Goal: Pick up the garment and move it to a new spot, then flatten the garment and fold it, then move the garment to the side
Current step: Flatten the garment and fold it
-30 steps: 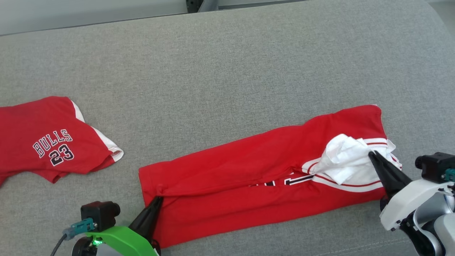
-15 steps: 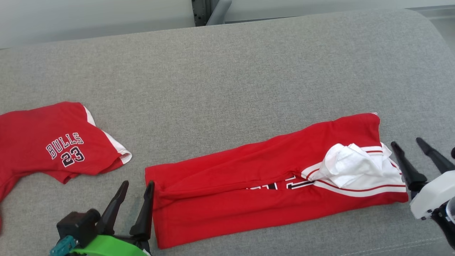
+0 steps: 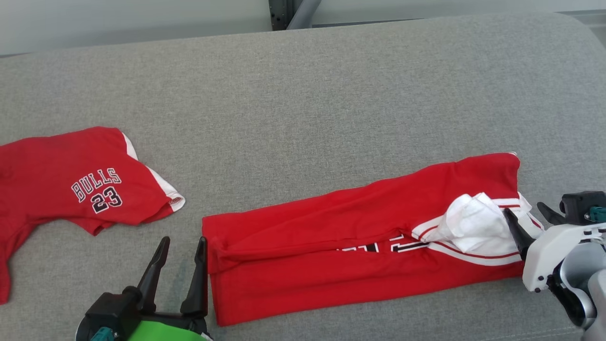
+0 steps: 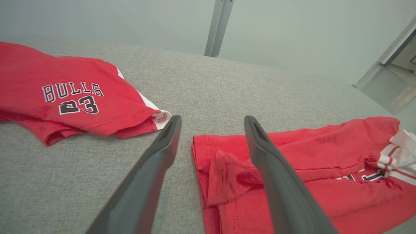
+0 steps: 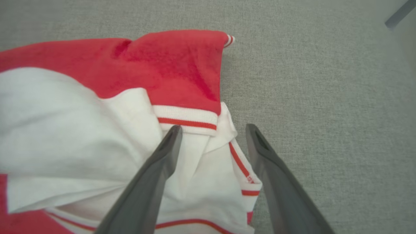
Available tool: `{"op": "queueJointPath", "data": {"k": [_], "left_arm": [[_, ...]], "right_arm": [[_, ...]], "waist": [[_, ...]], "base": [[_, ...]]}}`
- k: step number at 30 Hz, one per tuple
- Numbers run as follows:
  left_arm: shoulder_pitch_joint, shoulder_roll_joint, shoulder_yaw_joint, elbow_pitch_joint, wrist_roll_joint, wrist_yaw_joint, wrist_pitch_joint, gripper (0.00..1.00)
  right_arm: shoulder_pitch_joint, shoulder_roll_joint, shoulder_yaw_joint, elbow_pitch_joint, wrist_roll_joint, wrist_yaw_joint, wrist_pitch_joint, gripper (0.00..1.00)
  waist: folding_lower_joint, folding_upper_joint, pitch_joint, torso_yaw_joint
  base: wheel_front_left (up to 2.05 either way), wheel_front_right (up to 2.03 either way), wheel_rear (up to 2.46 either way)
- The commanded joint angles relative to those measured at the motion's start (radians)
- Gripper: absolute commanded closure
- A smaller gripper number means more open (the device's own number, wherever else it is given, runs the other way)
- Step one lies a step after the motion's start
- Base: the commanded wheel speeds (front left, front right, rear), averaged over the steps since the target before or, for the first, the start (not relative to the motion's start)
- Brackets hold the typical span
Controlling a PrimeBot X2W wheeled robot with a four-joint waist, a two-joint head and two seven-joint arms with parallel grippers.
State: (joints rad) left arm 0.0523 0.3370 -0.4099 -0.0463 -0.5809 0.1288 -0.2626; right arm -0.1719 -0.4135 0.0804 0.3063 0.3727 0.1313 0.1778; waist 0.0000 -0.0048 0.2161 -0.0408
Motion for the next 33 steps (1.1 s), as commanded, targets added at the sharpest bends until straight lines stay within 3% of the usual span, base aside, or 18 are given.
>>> {"op": "queueJointPath", "data": {"k": [1, 7, 12, 13, 14, 16, 21, 29, 33], "left_arm": [[0.005, -0.018, 0.018, 0.009, 0.015, -0.014, -0.002, 0.0], [0.011, -0.084, 0.084, 0.036, 0.085, -0.074, -0.002, 0.0], [0.017, -0.122, 0.131, 0.066, 0.141, -0.129, -0.002, 0.0], [0.017, -0.129, 0.138, 0.072, 0.15, -0.14, -0.002, 0.0], [0.016, -0.135, 0.145, 0.077, 0.159, -0.15, -0.003, 0.0], [0.016, -0.151, 0.161, 0.09, 0.178, -0.171, -0.002, 0.0], [0.024, -0.177, 0.18, 0.129, 0.206, -0.216, -0.002, 0.0], [0.056, -0.213, 0.21, 0.174, 0.241, -0.25, -0.002, 0.0], [0.076, -0.233, 0.232, 0.187, 0.248, -0.255, -0.002, 0.0]], "right_arm": [[-0.026, 0.009, 0.002, 0.027, -0.011, -0.001, -0.01, 0.0], [-0.105, 0.023, 0.054, 0.171, -0.004, -0.001, 0.002, 0.0], [-0.154, 0.035, 0.138, 0.269, 0.095, 0.0, 0.065, 0.0], [-0.159, 0.043, 0.162, 0.277, 0.13, 0.0, 0.085, 0.29], [-0.162, 0.051, 0.185, 0.277, 0.184, 0.003, 0.107, 1.0], [-0.171, 0.032, 0.205, 0.265, 0.264, 0.005, 0.122, 1.0], [-0.194, -0.109, 0.148, 0.298, 0.349, -0.004, 0.103, 1.0], [-0.165, -0.318, -0.045, 0.371, 0.382, -0.001, 0.086, 1.0], [-0.131, -0.363, -0.073, 0.265, 0.395, 0.0, 0.115, 1.0]], "waist": [[0.0, 0.0048, 0.016, 0.014], [0.0, 0.0048, 0.033, 0.023], [0.0, 0.0048, 0.036, 0.024], [0.0, 0.0048, 0.036, 0.026], [0.0, 0.0048, 0.036, 0.027], [0.0, 0.0048, 0.033, 0.03], [0.0, 0.0048, 0.012, 0.039], [0.0, 0.0048, -0.056, 0.057], [0.0, 0.0048, -0.093, 0.06]], "base": [[0.0, 0.0, 0.0], [0.0, 0.0, 0.0], [0.0, 0.0, 0.0], [0.0, 0.0, 0.0], [0.0, 0.0, 0.0], [0.0, 0.0, 0.0], [0.0, 0.0, 0.0], [0.0, 0.0, 0.0], [0.0, 0.0, 0.0]]}}
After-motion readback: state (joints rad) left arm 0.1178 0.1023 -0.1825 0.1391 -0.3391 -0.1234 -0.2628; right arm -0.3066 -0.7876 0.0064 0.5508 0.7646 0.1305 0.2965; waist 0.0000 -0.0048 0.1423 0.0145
